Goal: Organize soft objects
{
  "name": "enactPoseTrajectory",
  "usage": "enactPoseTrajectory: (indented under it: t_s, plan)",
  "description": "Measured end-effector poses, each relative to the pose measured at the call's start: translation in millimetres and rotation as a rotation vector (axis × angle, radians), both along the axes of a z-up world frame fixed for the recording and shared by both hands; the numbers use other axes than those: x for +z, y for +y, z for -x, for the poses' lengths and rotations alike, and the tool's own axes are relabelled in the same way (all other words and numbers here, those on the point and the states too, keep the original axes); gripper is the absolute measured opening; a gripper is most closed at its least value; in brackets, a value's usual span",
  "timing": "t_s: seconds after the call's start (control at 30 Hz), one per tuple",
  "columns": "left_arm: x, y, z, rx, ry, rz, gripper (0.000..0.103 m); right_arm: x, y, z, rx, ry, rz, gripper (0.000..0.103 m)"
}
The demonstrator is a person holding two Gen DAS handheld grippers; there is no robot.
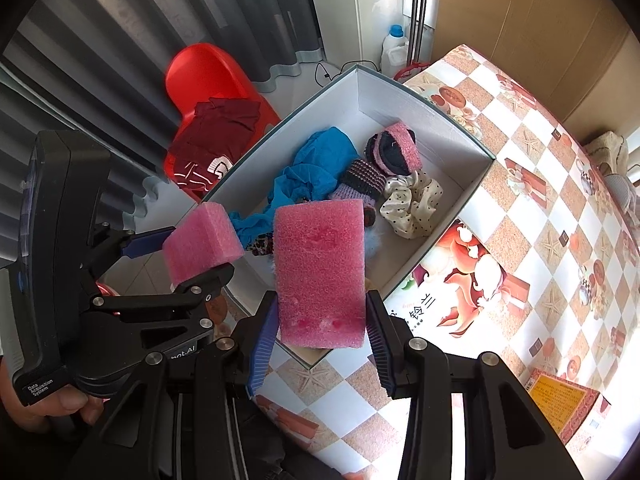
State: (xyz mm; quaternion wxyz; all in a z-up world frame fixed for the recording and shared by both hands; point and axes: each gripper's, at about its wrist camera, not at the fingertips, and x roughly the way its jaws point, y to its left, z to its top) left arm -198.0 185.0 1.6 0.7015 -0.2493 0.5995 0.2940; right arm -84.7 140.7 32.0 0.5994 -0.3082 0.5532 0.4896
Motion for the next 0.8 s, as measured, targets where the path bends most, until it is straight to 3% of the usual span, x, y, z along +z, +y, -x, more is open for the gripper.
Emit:
enactPoseTrajectory:
  t_s: [0.43, 0.57, 0.73, 0.8]
  plan:
    - [-8, 10, -6, -0.022, -0.011, 0.042, 0.066, 7, -1, -6, -0.062, -0.045, -0.018, 0.044]
    - [-23, 38, -23, 0.037, 0.028, 0.081, 0.066, -2, 20, -26, -0.118, -0.046, 0.025, 0.044]
    - [7, 27, -31, -0.027, -0.041, -0.001, 0.066, 14, 20, -28, -0.158, -0.043, -0.040, 0.044]
    - [2, 17, -28, -0.032, -0.038, 0.024, 0.066, 11, 15, -20, -0.155, -0.035, -0.039, 0.044]
